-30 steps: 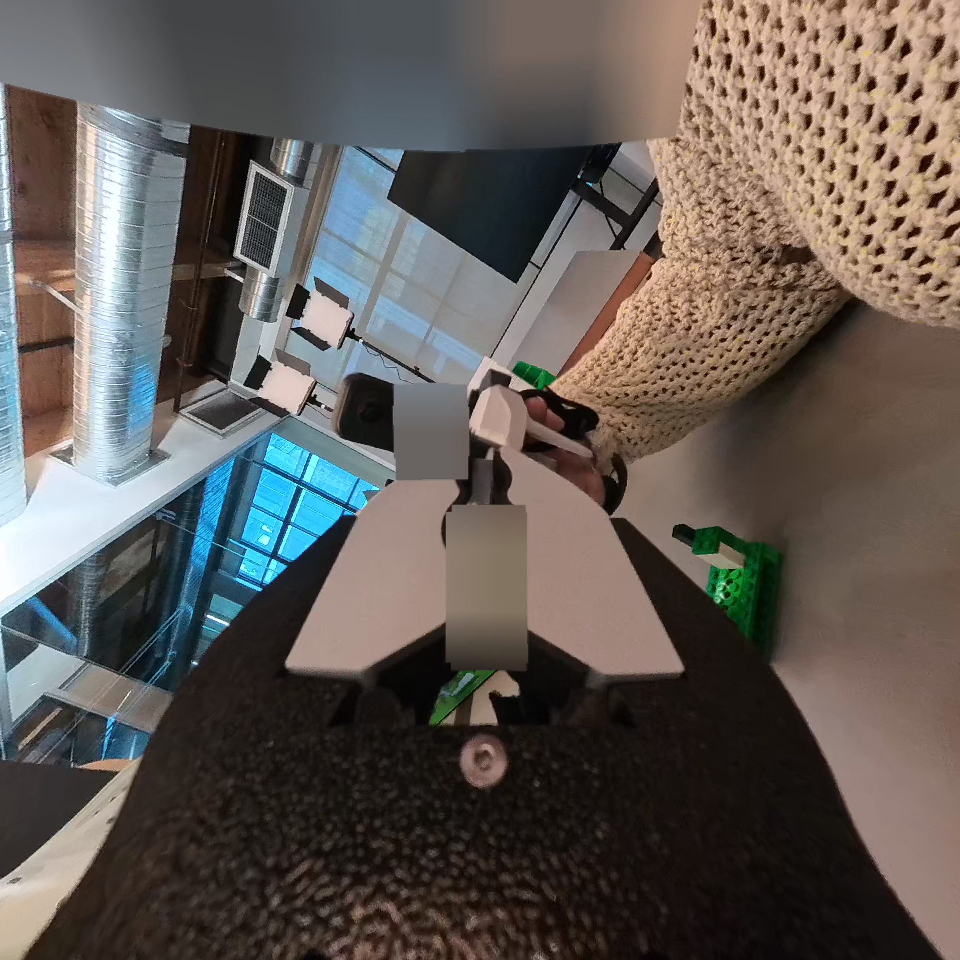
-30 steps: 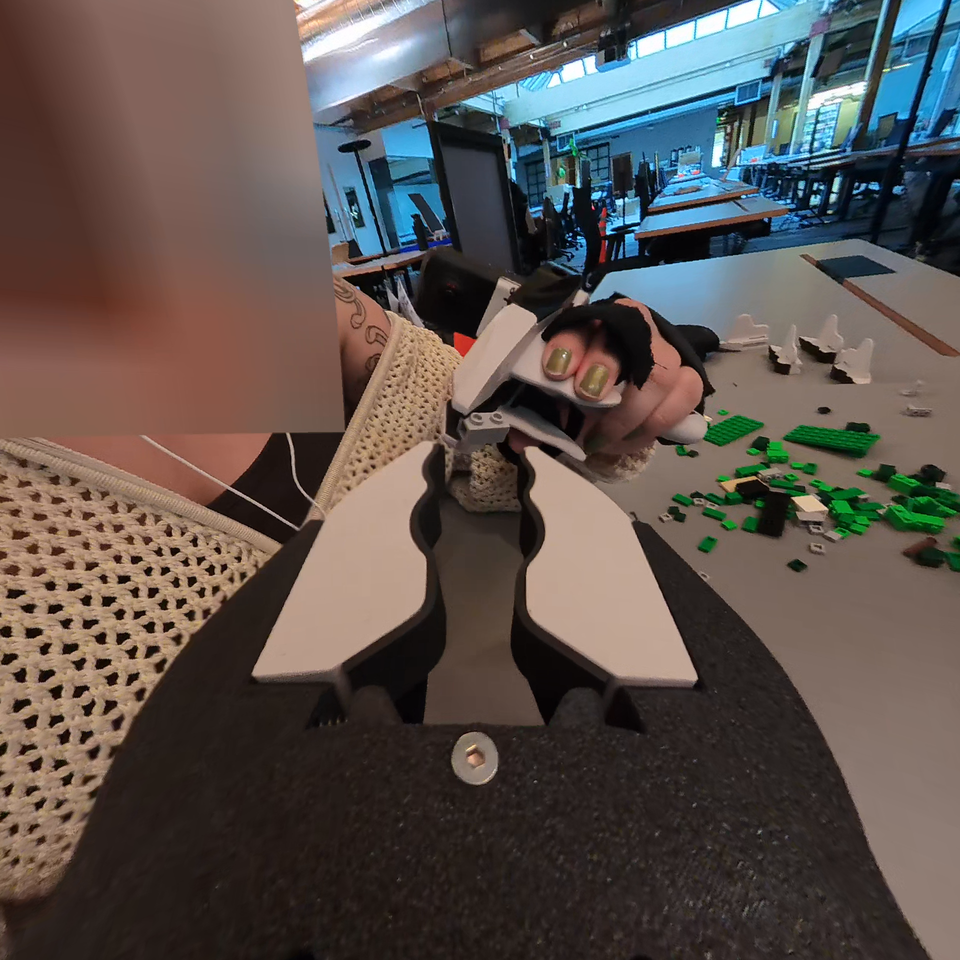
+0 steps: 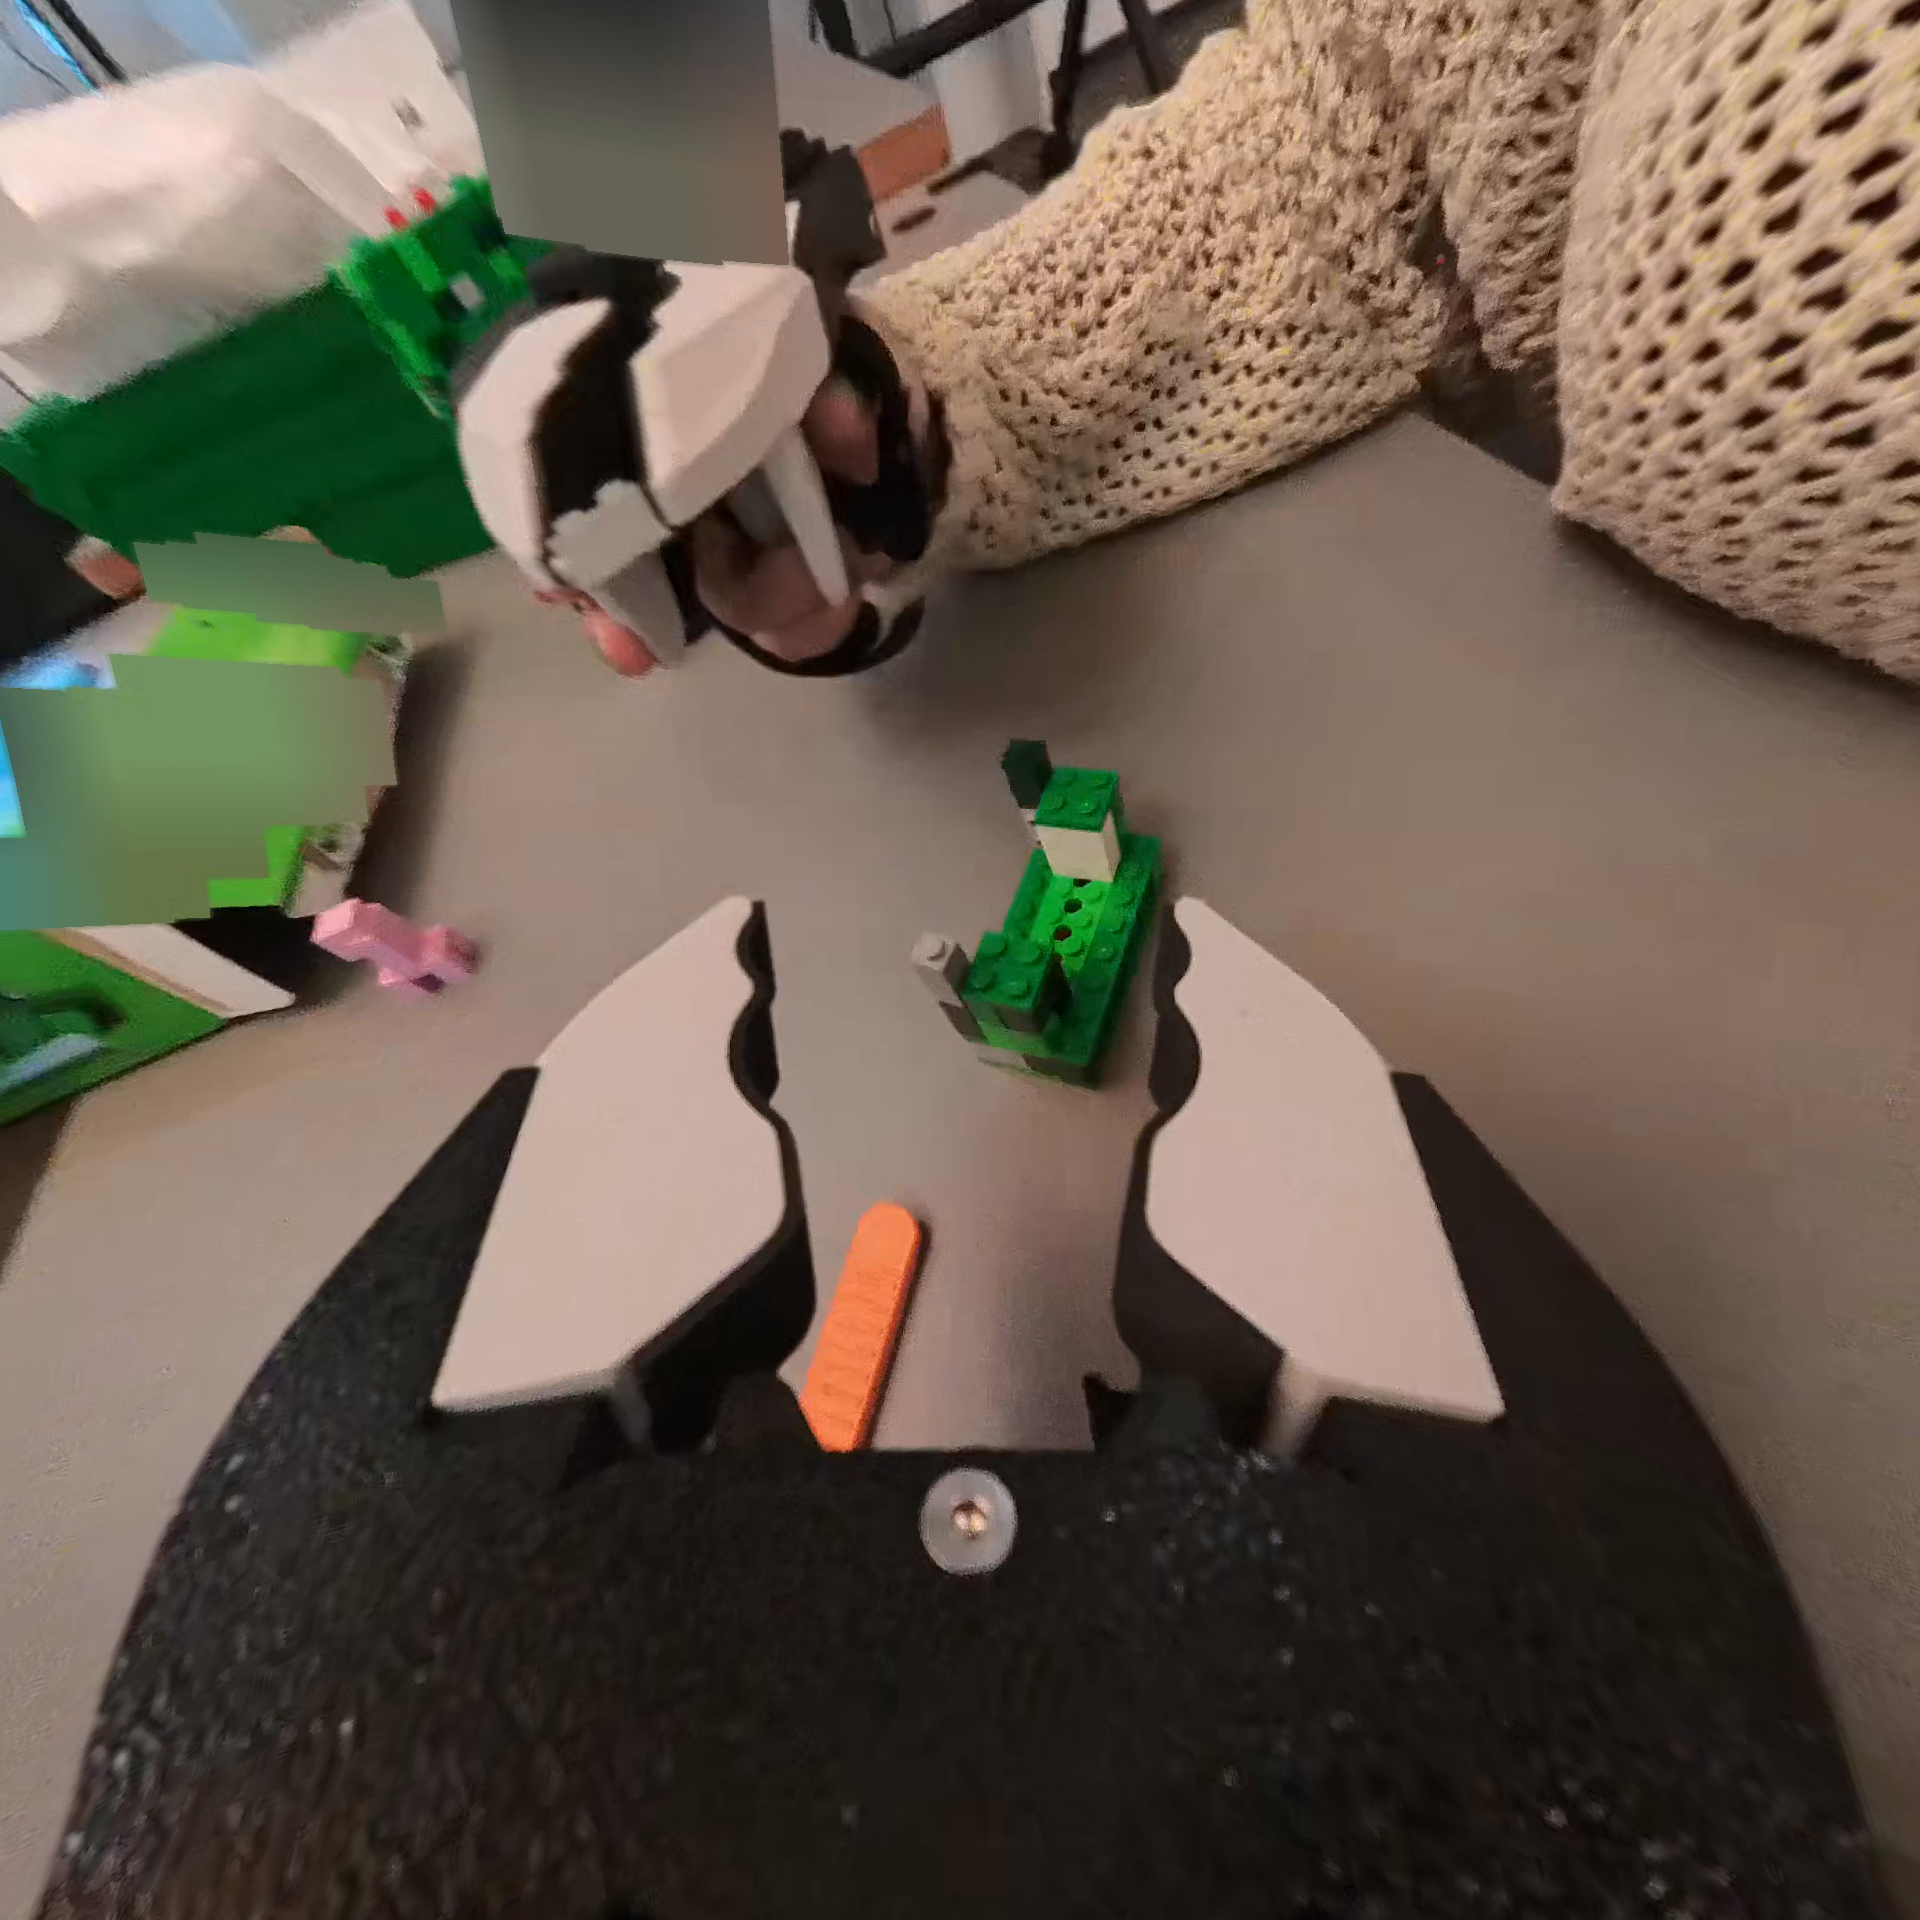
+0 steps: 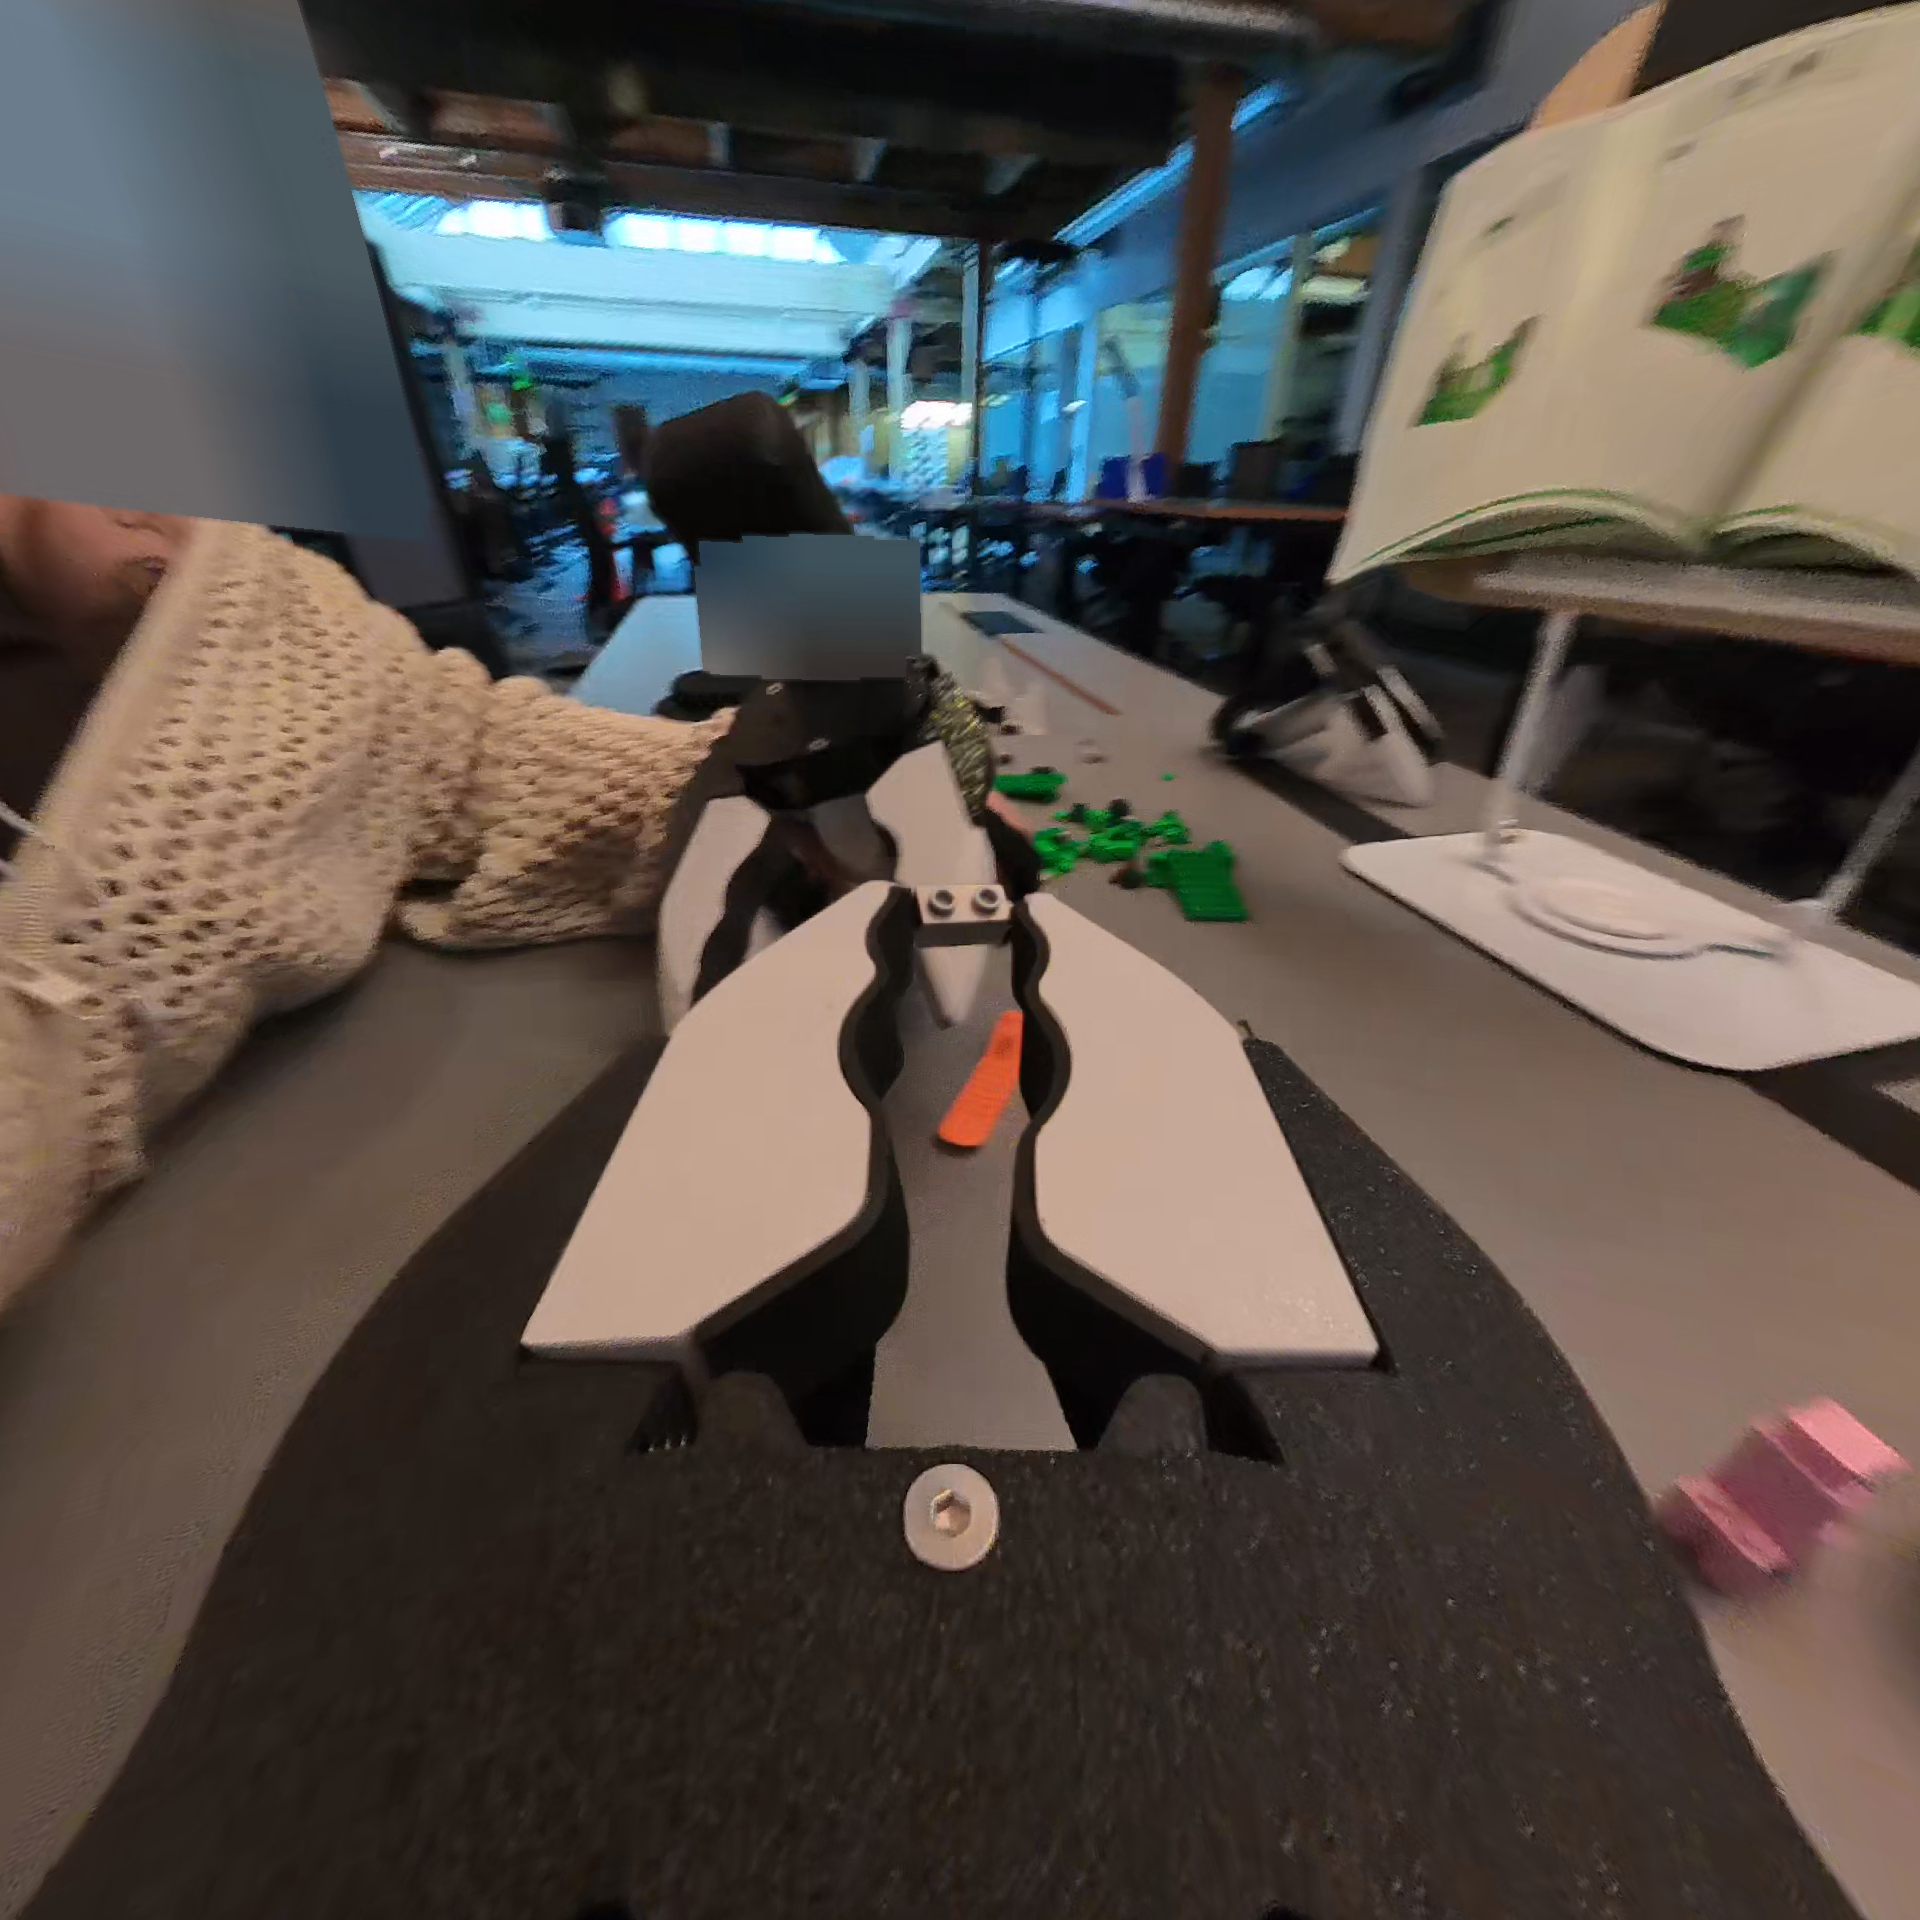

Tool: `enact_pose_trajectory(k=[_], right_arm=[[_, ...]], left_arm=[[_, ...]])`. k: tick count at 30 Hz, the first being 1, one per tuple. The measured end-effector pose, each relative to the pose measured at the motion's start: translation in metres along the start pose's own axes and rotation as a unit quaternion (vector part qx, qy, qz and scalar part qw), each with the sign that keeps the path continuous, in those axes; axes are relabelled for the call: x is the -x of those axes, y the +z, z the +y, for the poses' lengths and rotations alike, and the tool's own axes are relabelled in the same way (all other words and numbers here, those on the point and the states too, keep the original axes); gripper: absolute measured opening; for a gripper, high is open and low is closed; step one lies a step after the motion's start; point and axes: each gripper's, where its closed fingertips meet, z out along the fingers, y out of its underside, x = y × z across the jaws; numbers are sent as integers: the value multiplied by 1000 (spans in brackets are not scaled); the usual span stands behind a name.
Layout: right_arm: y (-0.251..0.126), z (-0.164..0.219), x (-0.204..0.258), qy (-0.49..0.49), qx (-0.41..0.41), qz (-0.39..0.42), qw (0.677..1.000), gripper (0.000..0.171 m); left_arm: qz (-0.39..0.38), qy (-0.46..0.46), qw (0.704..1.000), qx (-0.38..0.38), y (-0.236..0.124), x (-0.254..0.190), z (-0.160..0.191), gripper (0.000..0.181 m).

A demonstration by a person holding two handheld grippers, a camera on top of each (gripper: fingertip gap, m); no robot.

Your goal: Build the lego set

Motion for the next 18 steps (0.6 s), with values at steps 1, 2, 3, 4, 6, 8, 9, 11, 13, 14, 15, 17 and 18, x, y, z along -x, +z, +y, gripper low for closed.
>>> enact_pose_trajectory(k=[1,2,3,4,6,8,9,11,13,14,15,17,18], right_arm=[[-4,1,-6,-8,-13,22,1000,17],[-7,2,-12,-15,-20,43,999,17],[-10,4,-18,-21,-24,61,998,17],[-13,5,-24,-25,-28,79,996,17],[-17,9,-35,-37,-32,115,992,17],[-21,14,-43,-55,-30,146,987,18],[-22,17,-46,-63,-27,160,985,18],[-23,16,-48,-81,-31,179,980,18],[-24,16,-50,-106,-25,198,974,18],[-24,17,-50,-119,-22,203,972,18],[-23,17,-49,-129,-17,204,970,18],[-22,19,-48,-142,-10,205,968,18],[-21,20,-47,-147,-7,203,968,18]], left_arm=[[18,-9,1000,3,5,-1,2,69],[34,-20,999,11,9,-2,4,69],[48,-30,998,27,13,-3,8,68],[61,-38,996,45,16,-4,13,69],[84,-50,993,70,21,-8,21,67],[100,-52,990,83,25,-13,24,61],[103,-49,989,91,26,-15,27,58],[102,-32,989,106,29,-16,32,51],[95,-20,988,118,31,-17,35,45],[94,-21,988,123,32,-18,36,43],[88,-27,988,126,32,-18,36,43],[66,-44,987,136,32,-16,37,43],[48,-56,987,143,31,-14,38,42]])
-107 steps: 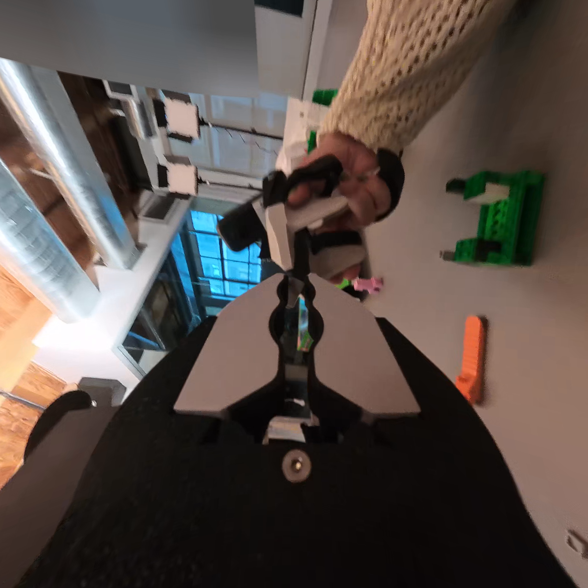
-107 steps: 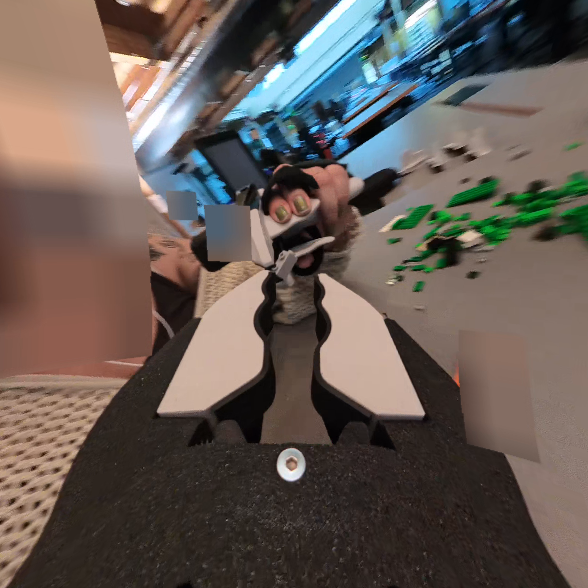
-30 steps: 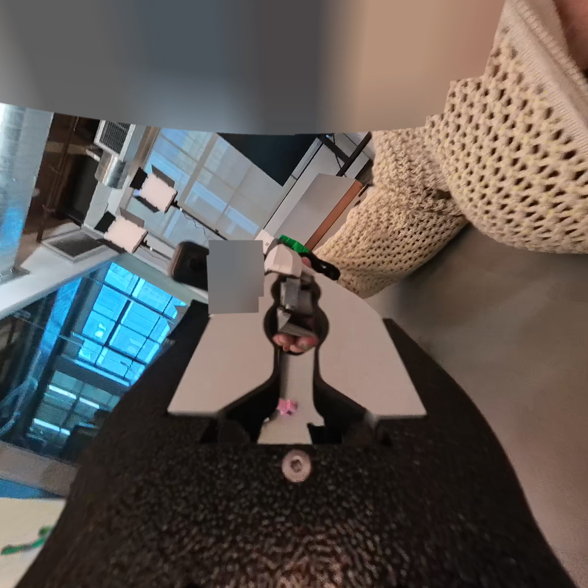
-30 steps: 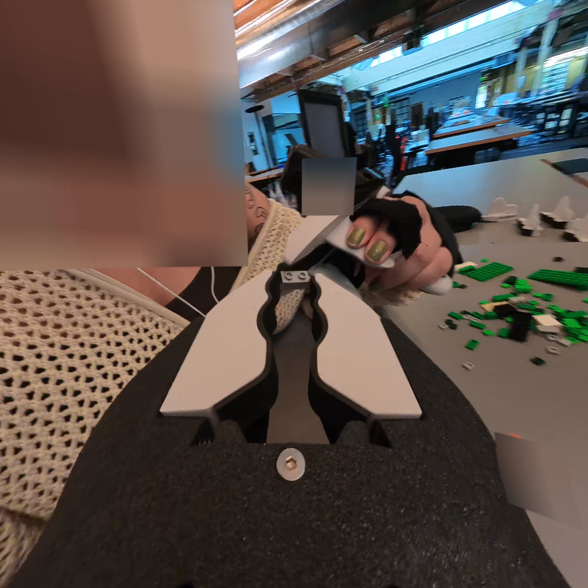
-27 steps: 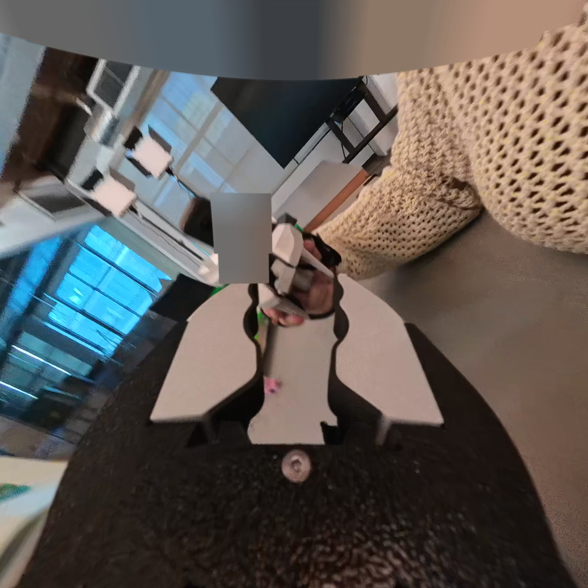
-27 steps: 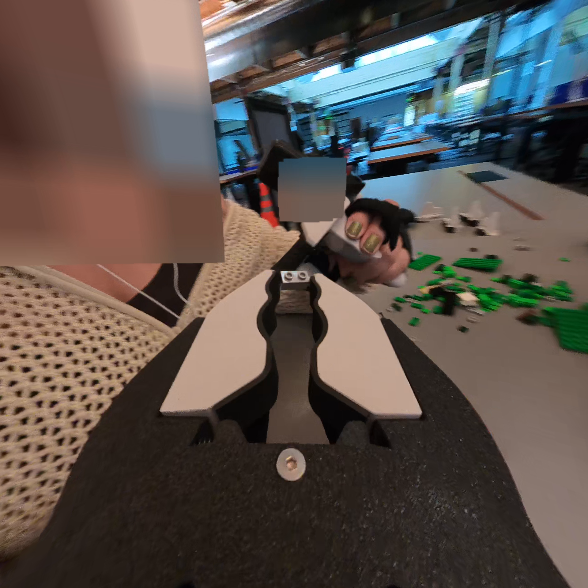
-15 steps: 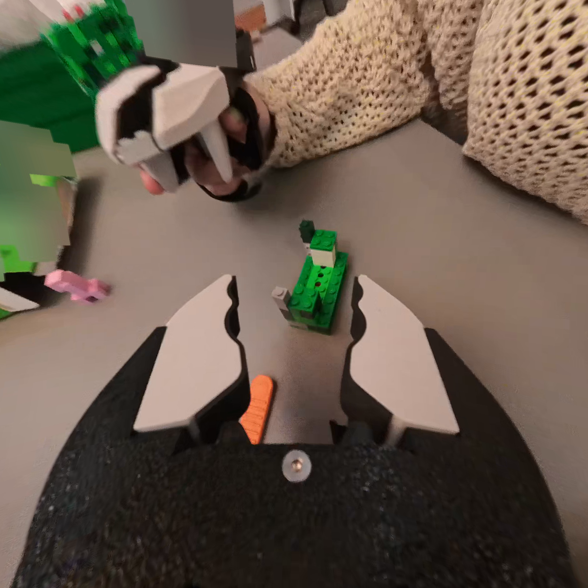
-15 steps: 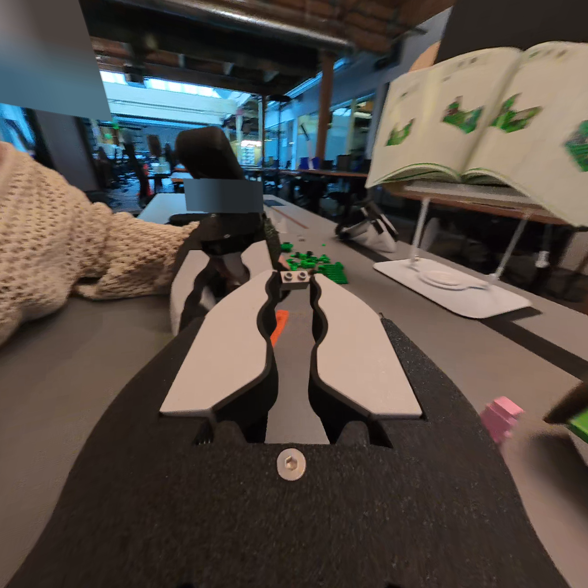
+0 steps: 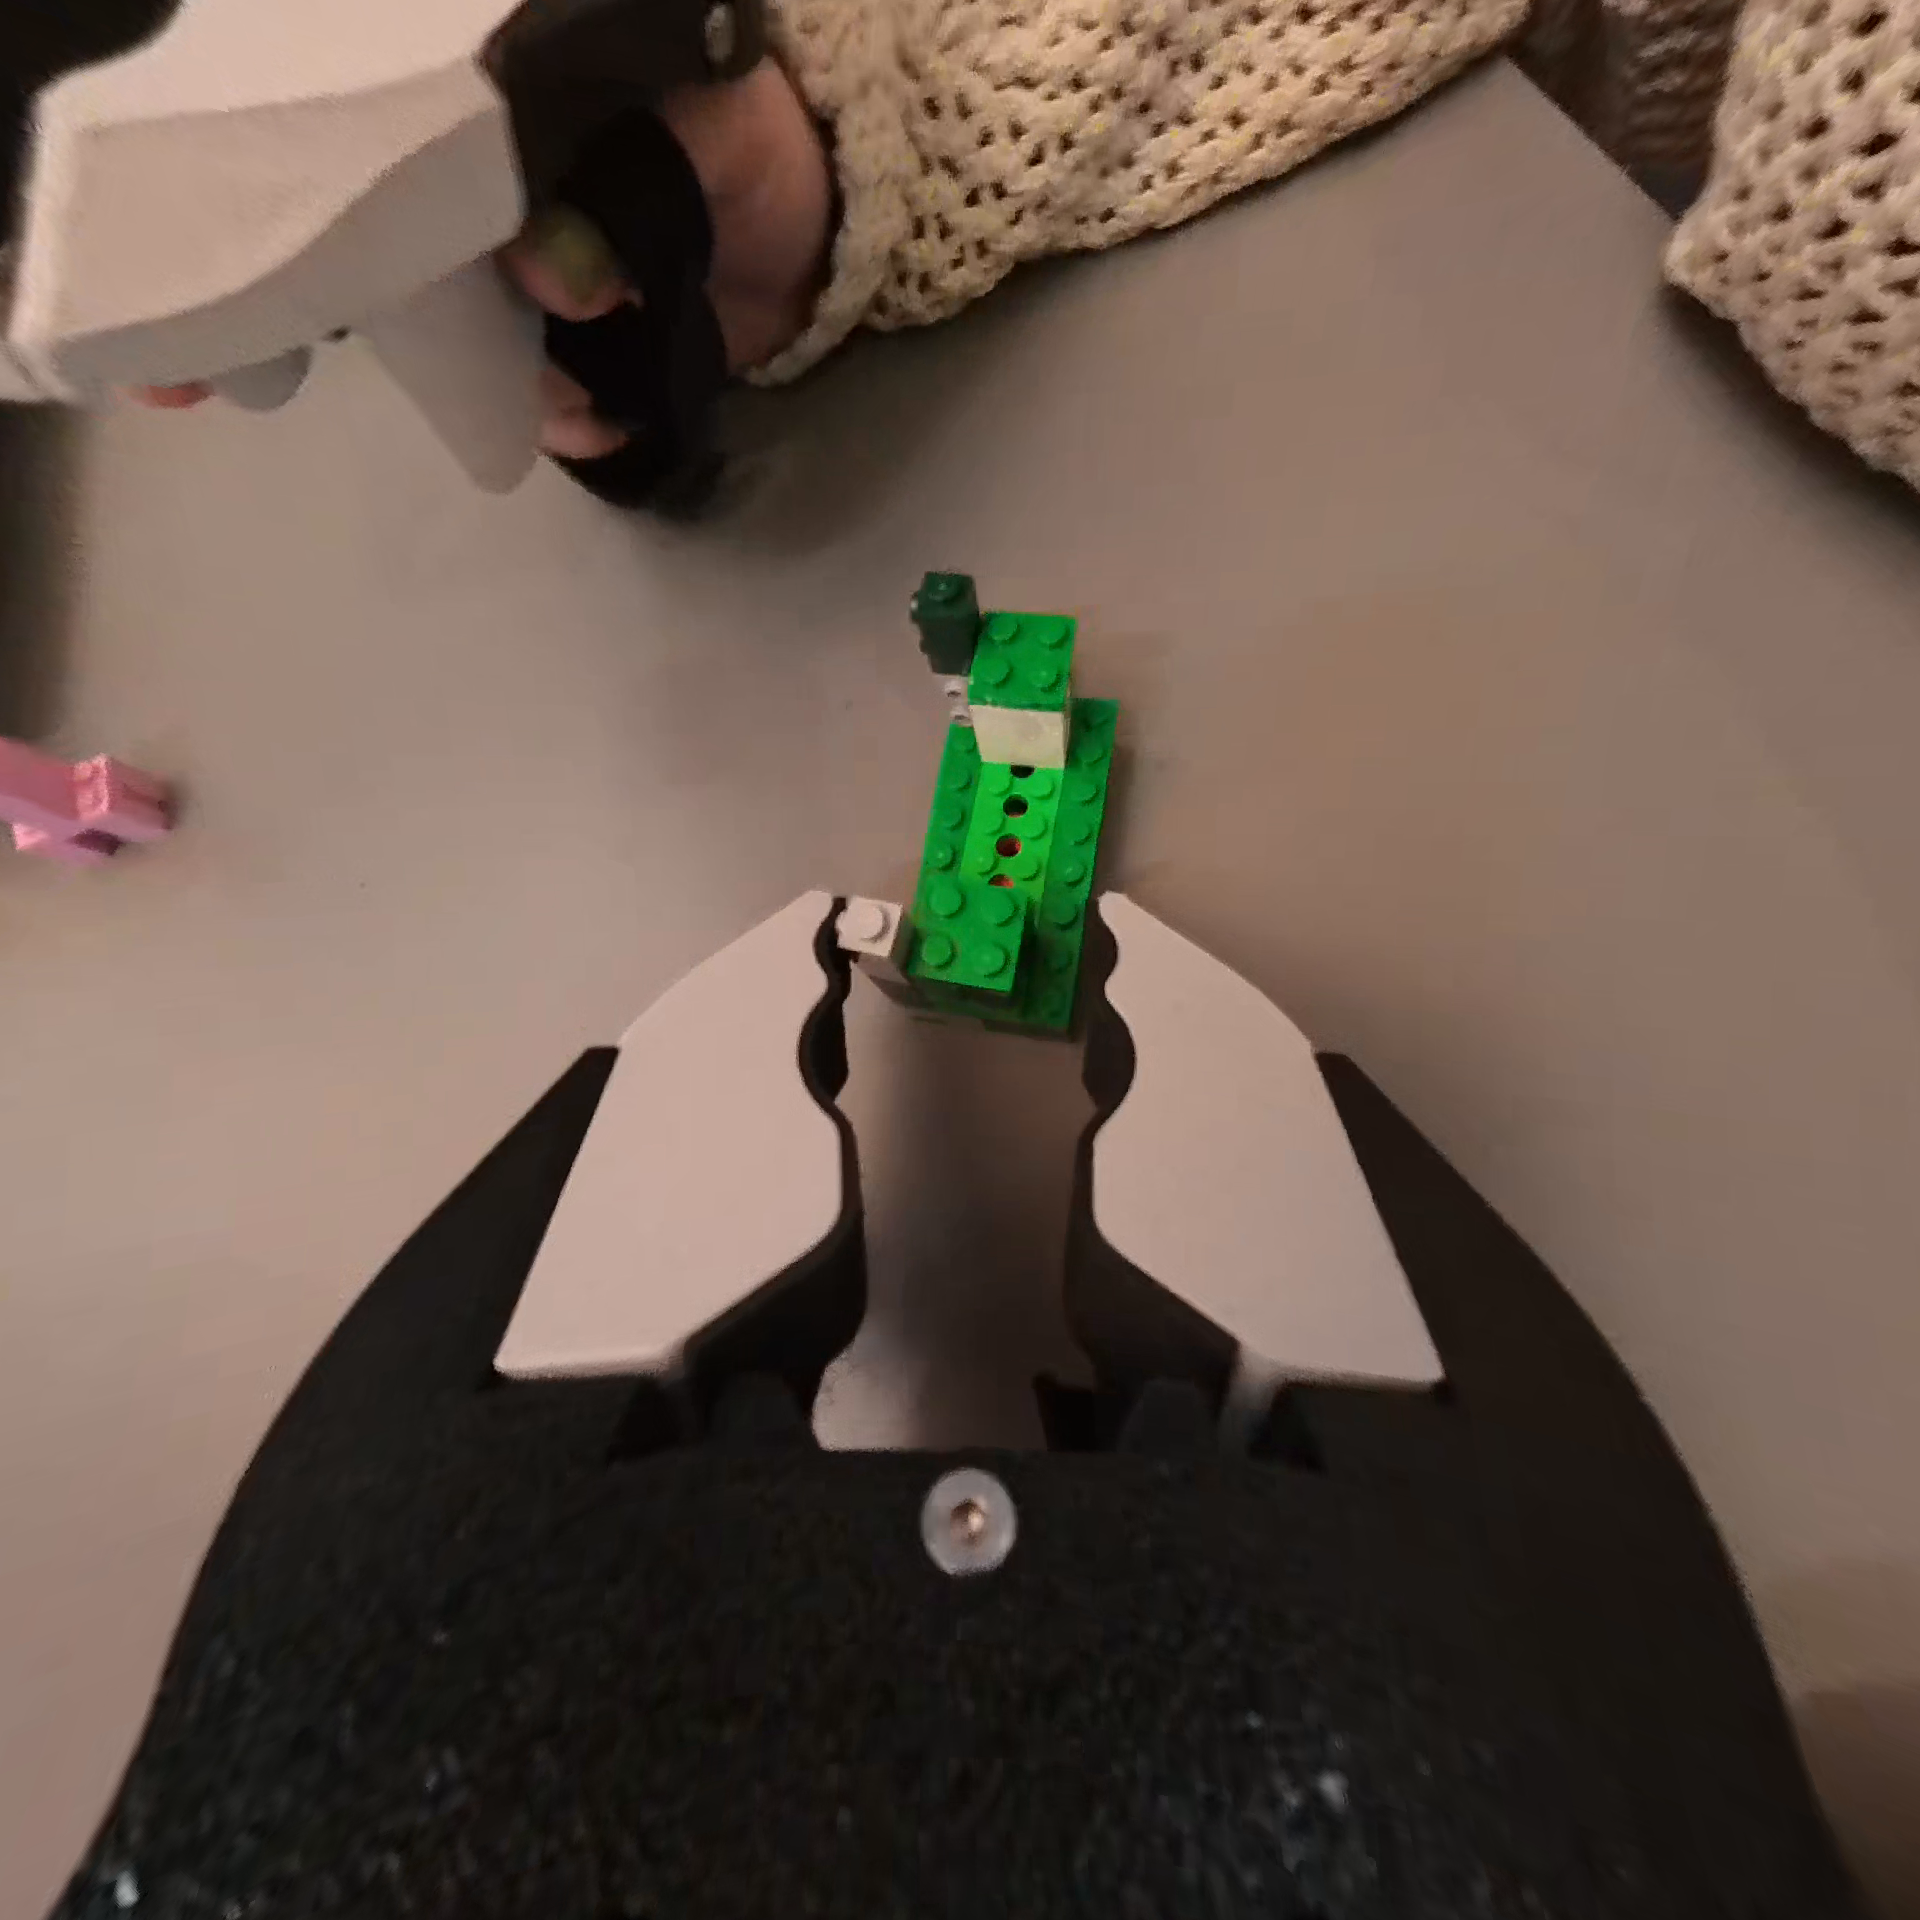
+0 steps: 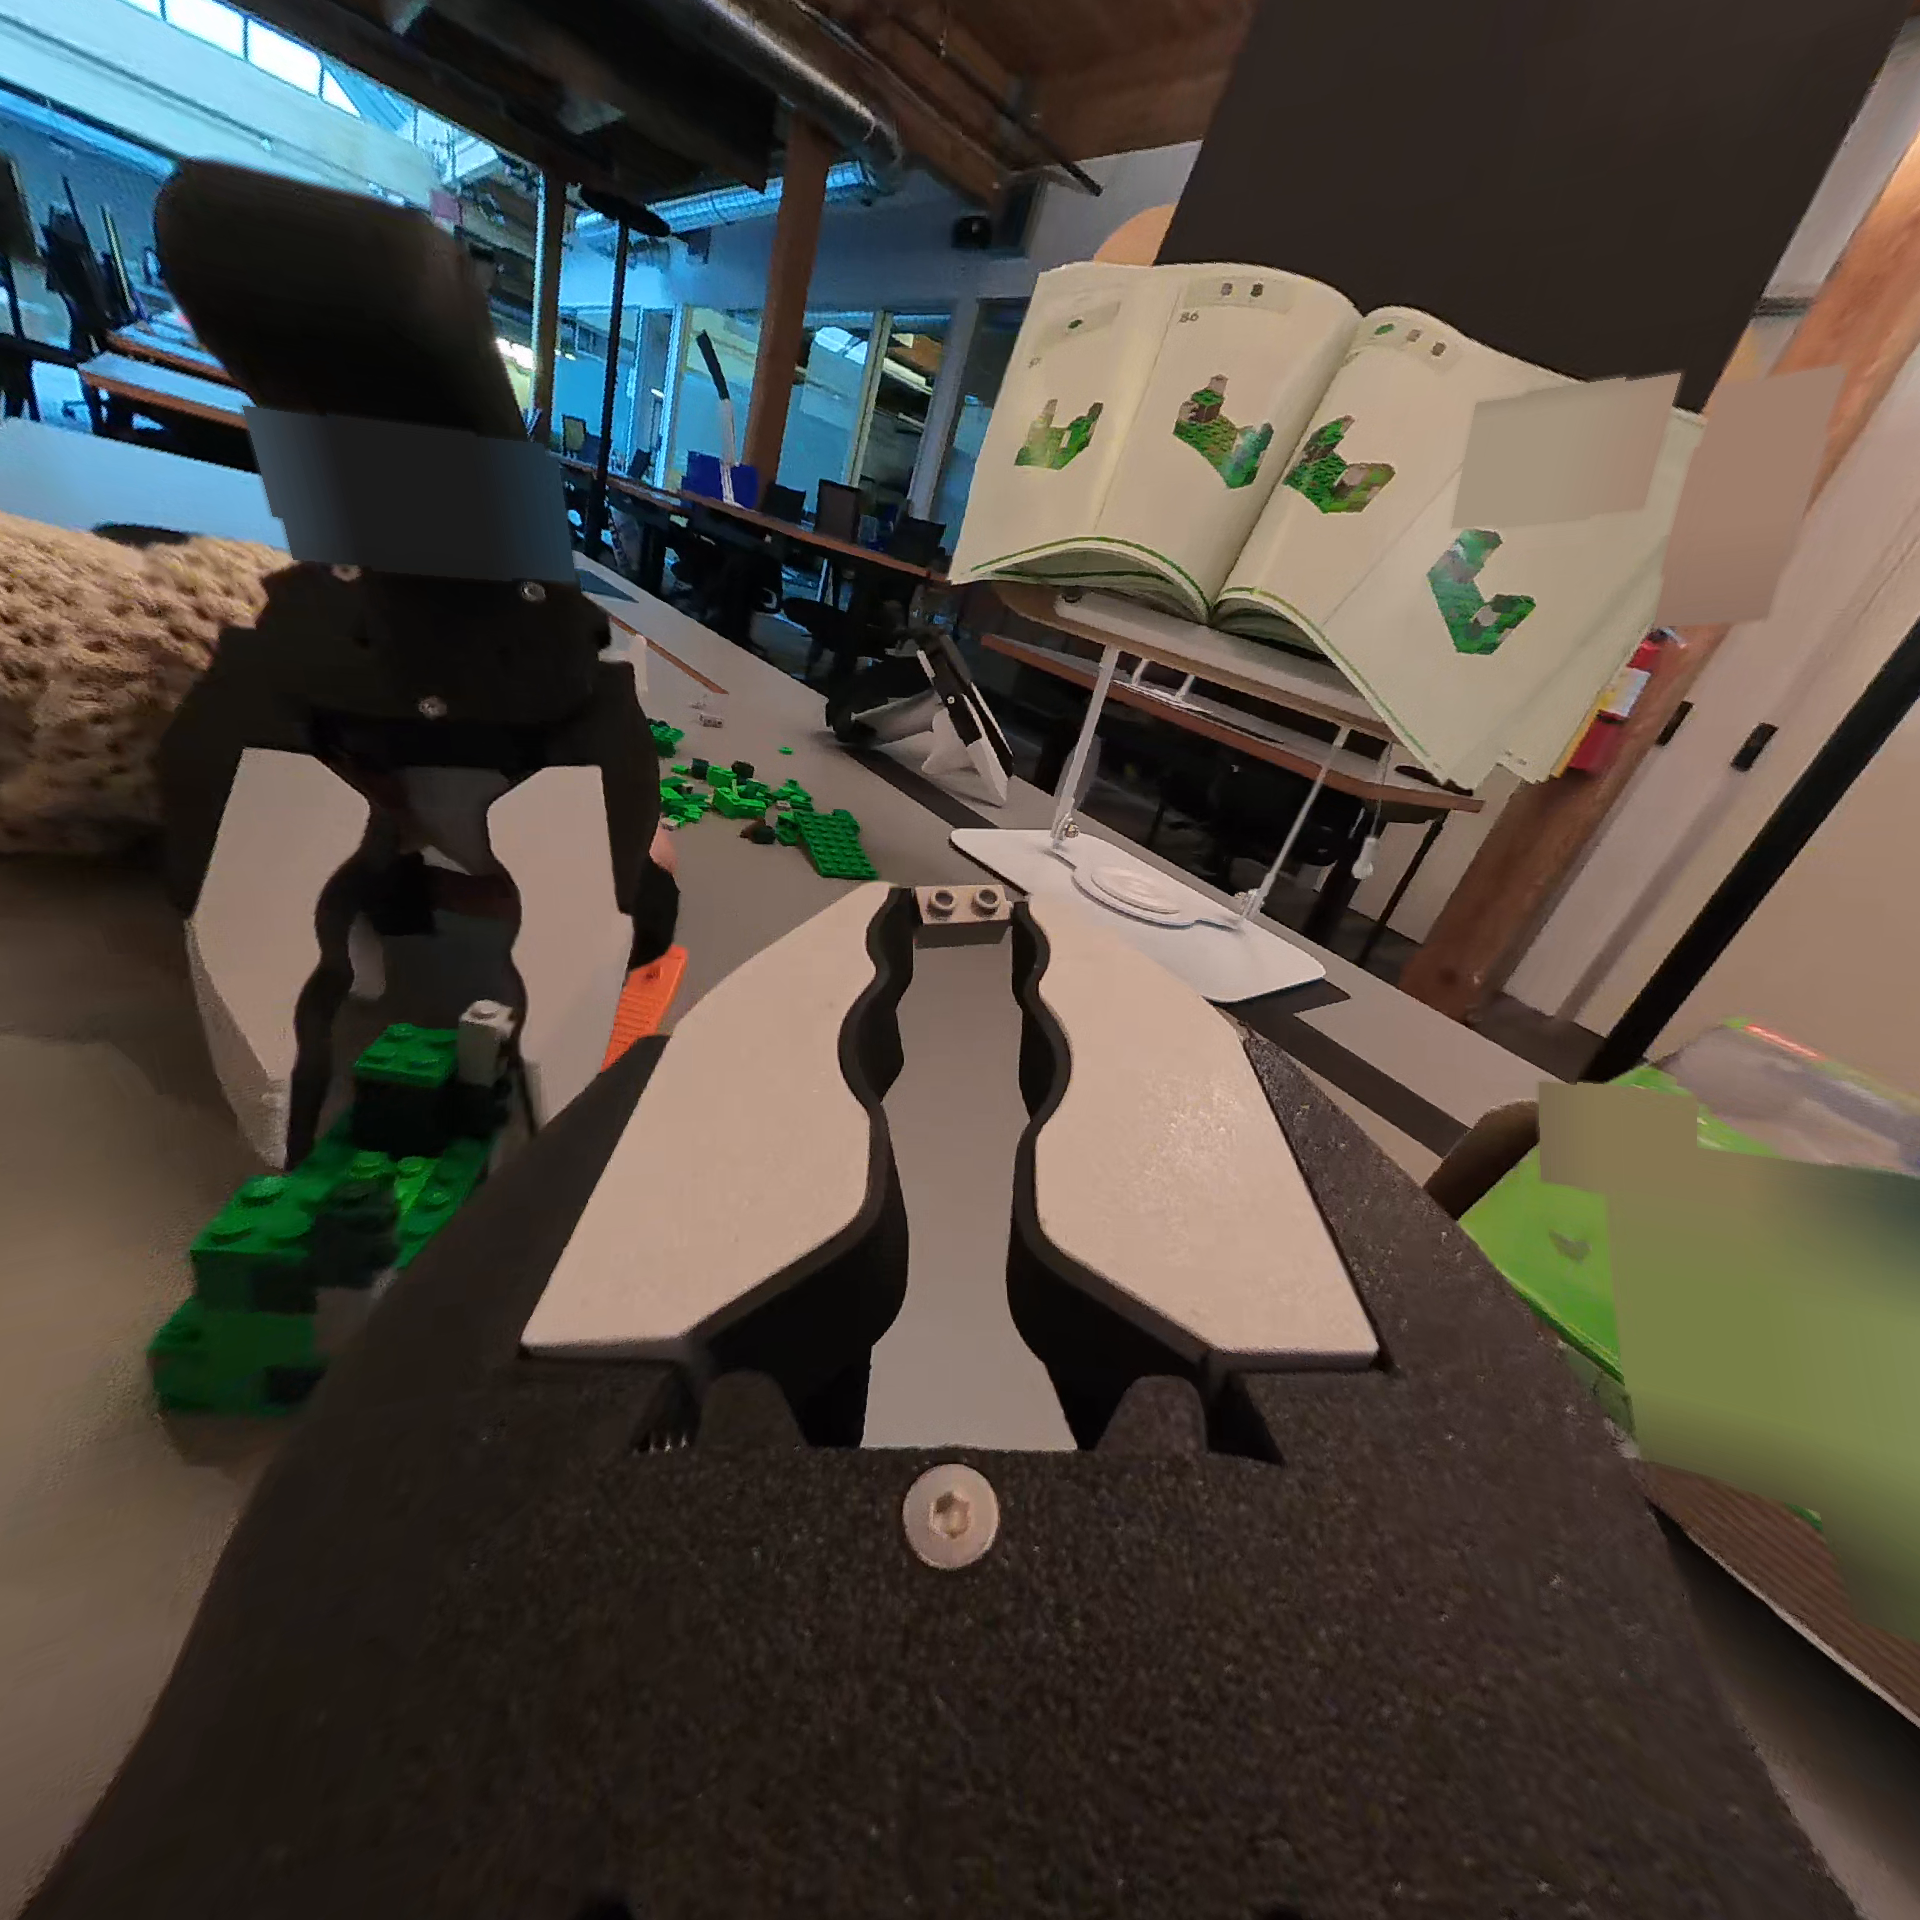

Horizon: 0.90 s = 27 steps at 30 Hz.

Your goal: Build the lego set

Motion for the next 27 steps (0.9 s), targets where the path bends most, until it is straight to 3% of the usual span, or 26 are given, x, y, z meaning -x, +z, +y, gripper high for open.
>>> enact_pose_trajectory(k=[5,8,12,15,19,21,23,25,27], right_arm=[[0,0,3,-25,2,1,1000,18],[1,-1,7,-36,1,-9,999,18],[0,-11,15,-73,-10,-21,997,18],[0,-34,31,-30,-43,-69,996,18],[-1,-63,55,47,-93,-133,986,18],[-2,-72,63,50,-107,-150,982,18],[-5,-81,71,45,-122,-173,976,18],[-11,-91,81,52,-139,-209,967,18],[-16,-102,89,66,-156,-239,956,18]], left_arm=[[-94,-125,987,27,-5,13,9,41],[-124,-156,980,27,-5,14,11,41],[-186,-138,972,42,-15,20,19,86],[-285,-64,956,-23,-43,32,-9,73],[-347,46,933,-87,-60,27,-62,50],[-317,20,942,-108,-52,17,-75,39],[-216,-72,958,-174,-41,-2,-89,34],[-115,-158,942,-275,-48,-15,-109,33],[-17,-220,899,-378,-67,-23,-127,29]])
